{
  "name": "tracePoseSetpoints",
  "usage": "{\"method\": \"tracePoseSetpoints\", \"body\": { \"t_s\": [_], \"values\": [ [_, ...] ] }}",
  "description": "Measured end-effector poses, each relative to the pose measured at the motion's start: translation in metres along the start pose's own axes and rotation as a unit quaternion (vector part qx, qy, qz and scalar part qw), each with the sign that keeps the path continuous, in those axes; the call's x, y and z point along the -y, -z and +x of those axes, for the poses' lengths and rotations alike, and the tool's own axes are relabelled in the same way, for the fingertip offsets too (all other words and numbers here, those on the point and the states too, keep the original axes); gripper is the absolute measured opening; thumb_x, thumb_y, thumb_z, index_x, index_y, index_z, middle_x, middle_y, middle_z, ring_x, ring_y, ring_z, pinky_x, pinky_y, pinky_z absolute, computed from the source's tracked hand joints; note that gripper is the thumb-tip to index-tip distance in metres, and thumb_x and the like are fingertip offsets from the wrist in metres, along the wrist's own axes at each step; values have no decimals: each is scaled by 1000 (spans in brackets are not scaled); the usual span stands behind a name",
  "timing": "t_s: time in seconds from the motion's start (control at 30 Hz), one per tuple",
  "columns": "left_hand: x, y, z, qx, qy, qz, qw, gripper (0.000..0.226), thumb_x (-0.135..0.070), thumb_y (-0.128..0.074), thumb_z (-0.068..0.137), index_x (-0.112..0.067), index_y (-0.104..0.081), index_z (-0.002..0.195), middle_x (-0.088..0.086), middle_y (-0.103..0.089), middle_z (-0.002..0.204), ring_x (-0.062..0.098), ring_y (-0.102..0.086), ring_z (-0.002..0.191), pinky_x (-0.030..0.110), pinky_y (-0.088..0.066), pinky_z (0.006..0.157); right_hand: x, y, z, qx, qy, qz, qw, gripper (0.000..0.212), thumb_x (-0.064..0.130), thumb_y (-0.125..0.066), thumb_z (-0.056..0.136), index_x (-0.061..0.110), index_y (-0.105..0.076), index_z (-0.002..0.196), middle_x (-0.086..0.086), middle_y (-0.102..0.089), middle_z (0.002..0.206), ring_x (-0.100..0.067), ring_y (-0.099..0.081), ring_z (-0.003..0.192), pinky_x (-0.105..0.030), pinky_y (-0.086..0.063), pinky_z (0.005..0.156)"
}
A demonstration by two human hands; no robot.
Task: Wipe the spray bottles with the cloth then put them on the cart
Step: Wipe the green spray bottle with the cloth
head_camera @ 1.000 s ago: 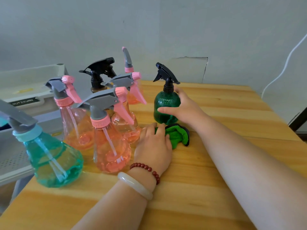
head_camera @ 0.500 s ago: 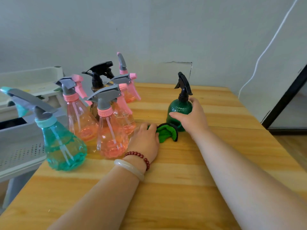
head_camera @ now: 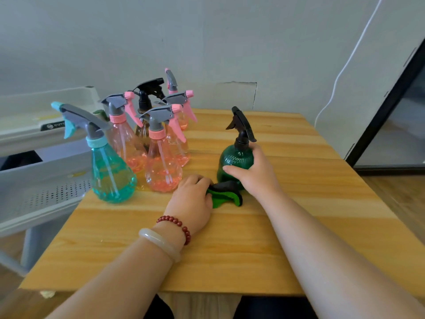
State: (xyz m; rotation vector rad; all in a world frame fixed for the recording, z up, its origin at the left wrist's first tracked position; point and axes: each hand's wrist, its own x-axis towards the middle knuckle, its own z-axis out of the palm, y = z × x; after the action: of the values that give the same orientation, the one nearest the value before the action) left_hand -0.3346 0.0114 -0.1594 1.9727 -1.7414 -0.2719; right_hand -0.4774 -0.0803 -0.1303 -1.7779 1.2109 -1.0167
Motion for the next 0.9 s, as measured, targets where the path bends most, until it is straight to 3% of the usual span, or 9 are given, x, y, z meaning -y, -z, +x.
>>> {"method": "tracePoseSetpoints", "body": {
  "t_s": [0.1, 0.23, 0.33, 0.4, 0.47, 0.57, 0.63, 0.73, 0.9],
  "values": [
    [8, 9, -17, 15, -8, -66, 998, 39, -21, -49, 100, -22, -49, 139, -4, -46, 139, 16, -40, 131, 21, -31, 103, 3, -3, -14, 35, 5, 24, 999, 65, 27, -84, 73, 41, -40, 119, 10, -51, 124, -9, -54, 110, -18, -43, 83],
    [12, 19, -27, 3, 10, -127, 992, 43, -29, -49, 102, -25, -44, 145, -5, -45, 145, 13, -42, 132, 18, -30, 99, 9, -9, -27, 72, 14, 48, 996, 64, 22, -82, 77, 41, -41, 122, 28, -50, 111, 7, -52, 98, -6, -41, 72],
    [16, 23, -23, -15, 6, -155, 988, 47, -31, -47, 102, -24, -39, 148, -4, -44, 148, 13, -40, 136, 23, -32, 105, 7, -12, -33, 82, 12, 57, 995, 75, 25, -80, 79, 36, -38, 141, 21, -52, 125, 1, -52, 110, -21, -44, 95],
    [19, 24, -18, -18, -5, -162, 987, 51, -33, -47, 103, -25, -33, 151, -3, -41, 152, 12, -37, 139, 29, -33, 112, 0, -14, -39, 49, 21, 42, 998, 80, 32, -79, 80, 33, -35, 146, 21, -44, 133, 2, -42, 121, -22, -36, 102],
    [19, 22, -10, -18, -10, -169, 985, 56, -35, -48, 102, -26, -27, 153, -4, -37, 154, 12, -36, 140, 31, -35, 112, -7, -16, -46, -48, 85, -16, 995, 69, 44, -78, 78, 26, -47, 136, 16, -46, 129, 0, -41, 121, -18, -32, 101],
    [16, 18, 0, -16, -16, -191, 981, 61, -38, -50, 100, -28, -24, 154, -4, -35, 155, 10, -38, 138, 33, -38, 112, -14, -16, -51, -126, 227, -80, 962, 39, 50, -67, 77, 15, -59, 93, 6, -58, 93, -7, -52, 91, -13, -39, 82],
    [17, 15, 5, -13, -21, -226, 974, 60, -36, -51, 100, -29, -26, 154, -7, -38, 152, 8, -40, 137, 32, -39, 111, -14, -15, -51, -70, 264, -107, 956, 30, 47, -64, 78, 17, -59, 77, 8, -58, 77, -7, -52, 77, -16, -40, 70],
    [19, 14, 7, -9, -29, -248, 968, 56, -31, -51, 101, -30, -29, 153, -13, -42, 147, -2, -37, 132, 17, -32, 105, -14, -12, -54, 1, 280, -164, 946, 30, 50, -62, 77, 20, -66, 74, 13, -61, 73, -6, -54, 74, -25, -44, 67],
    [22, 10, 9, -28, -13, -271, 962, 58, -30, -56, 99, -28, -31, 151, -20, -42, 134, -4, -45, 119, -5, -37, 80, -4, -12, -57, 140, 214, -308, 916, 44, 56, -76, 72, 28, -71, 106, 13, -64, 91, -8, -54, 88, -29, -46, 77]
  ]
}}
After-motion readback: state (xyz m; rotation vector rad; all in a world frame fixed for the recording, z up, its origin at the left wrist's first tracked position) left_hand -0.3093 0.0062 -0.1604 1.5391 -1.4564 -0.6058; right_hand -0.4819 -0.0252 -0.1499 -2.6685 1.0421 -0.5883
